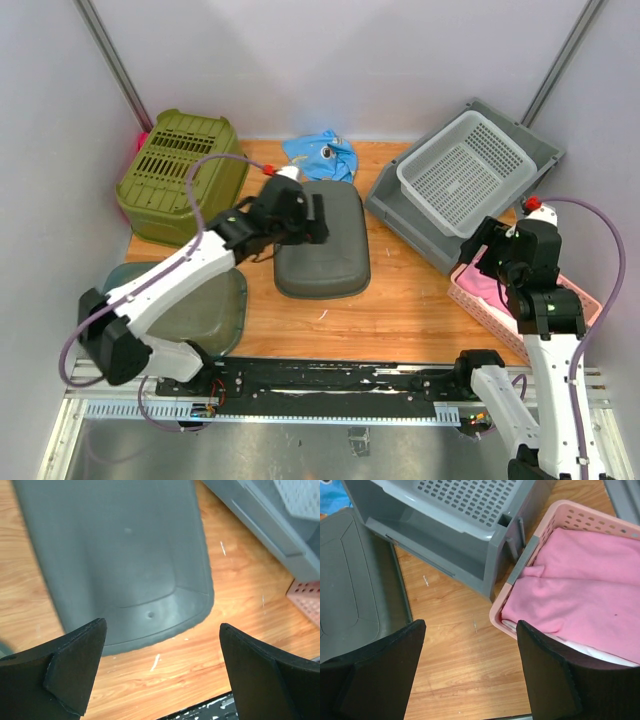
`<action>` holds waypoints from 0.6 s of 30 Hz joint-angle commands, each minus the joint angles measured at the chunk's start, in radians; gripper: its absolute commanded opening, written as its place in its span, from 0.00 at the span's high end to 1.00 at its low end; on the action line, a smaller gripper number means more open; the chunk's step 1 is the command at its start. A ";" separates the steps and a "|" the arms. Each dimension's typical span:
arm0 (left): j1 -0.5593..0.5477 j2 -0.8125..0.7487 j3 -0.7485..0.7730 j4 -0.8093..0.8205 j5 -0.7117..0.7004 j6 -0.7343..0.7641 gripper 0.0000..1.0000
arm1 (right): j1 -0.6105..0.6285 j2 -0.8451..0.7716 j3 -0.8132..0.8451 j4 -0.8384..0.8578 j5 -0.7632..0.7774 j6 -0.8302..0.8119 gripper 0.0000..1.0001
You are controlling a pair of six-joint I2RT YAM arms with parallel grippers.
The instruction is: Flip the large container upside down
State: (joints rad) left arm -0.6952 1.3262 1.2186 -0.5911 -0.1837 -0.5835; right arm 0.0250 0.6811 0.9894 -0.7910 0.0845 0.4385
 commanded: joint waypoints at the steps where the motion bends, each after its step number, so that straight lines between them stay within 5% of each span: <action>1: -0.197 0.175 0.086 0.017 -0.244 -0.009 0.01 | -0.016 0.017 -0.011 0.027 -0.061 -0.002 0.25; 9: -0.428 0.510 0.267 0.016 -0.491 -0.061 0.01 | -0.016 0.014 0.003 0.008 -0.046 -0.020 0.25; 18: -0.408 0.674 0.263 0.036 -0.543 -0.088 0.14 | -0.016 0.009 0.003 0.000 -0.046 -0.023 0.25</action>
State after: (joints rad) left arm -1.1435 1.9961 1.5108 -0.5724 -0.6407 -0.6350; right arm 0.0250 0.6991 0.9821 -0.7837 0.0448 0.4377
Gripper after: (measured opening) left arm 0.906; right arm 0.753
